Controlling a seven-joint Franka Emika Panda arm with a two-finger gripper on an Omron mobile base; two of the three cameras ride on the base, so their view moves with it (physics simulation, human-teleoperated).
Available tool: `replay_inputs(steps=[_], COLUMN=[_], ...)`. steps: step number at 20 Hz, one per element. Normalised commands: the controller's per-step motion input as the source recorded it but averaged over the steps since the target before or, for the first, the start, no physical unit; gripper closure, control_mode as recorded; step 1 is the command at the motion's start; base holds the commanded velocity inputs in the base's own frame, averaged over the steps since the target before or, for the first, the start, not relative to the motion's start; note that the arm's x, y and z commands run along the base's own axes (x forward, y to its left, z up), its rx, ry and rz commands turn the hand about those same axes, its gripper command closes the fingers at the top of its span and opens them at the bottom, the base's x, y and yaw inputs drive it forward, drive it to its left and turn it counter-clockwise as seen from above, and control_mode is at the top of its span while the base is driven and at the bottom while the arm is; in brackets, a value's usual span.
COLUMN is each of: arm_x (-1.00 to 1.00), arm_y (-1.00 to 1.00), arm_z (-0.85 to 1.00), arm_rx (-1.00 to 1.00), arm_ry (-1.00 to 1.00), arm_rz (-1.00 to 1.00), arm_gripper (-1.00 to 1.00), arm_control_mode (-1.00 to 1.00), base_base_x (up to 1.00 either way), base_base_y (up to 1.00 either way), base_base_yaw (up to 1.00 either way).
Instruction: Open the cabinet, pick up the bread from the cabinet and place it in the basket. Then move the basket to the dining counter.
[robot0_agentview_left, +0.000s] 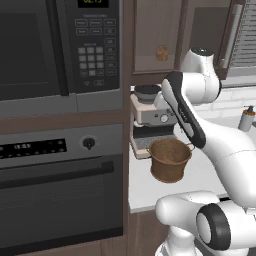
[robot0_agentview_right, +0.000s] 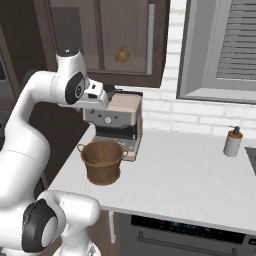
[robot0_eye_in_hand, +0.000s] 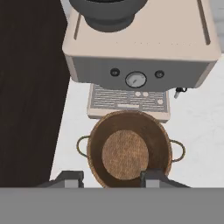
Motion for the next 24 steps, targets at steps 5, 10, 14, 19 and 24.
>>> replay_inputs(steps=[5, 10, 14, 19, 24], arm_x=[-0.05, -0.01, 0.0, 0.0, 0.02], arm_y=[-0.01, -0.29, -0.23, -0.5, -0.54], arm_z=[0.08, 0.32, 0.77, 0.66, 0.81], arm_rx=[0.0, 0.0, 0.0, -0.04, 0.0], arm_ry=[-0.07, -0.19, -0.19, -0.05, 0.0], arm_rz=[0.0, -0.04, -0.05, -0.15, -0.16], arm_gripper=[-1.0, -1.0, -1.0, -1.0, -1.0], arm_control_mode=[-1.0, -1.0, -1.0, -1.0, -1.0], base_base_x=[0.0, 0.0, 0.0, 0.0, 0.0], base_base_y=[0.0, 0.0, 0.0, 0.0, 0.0], base_base_yaw=[0.0, 0.0, 0.0, 0.0, 0.0])
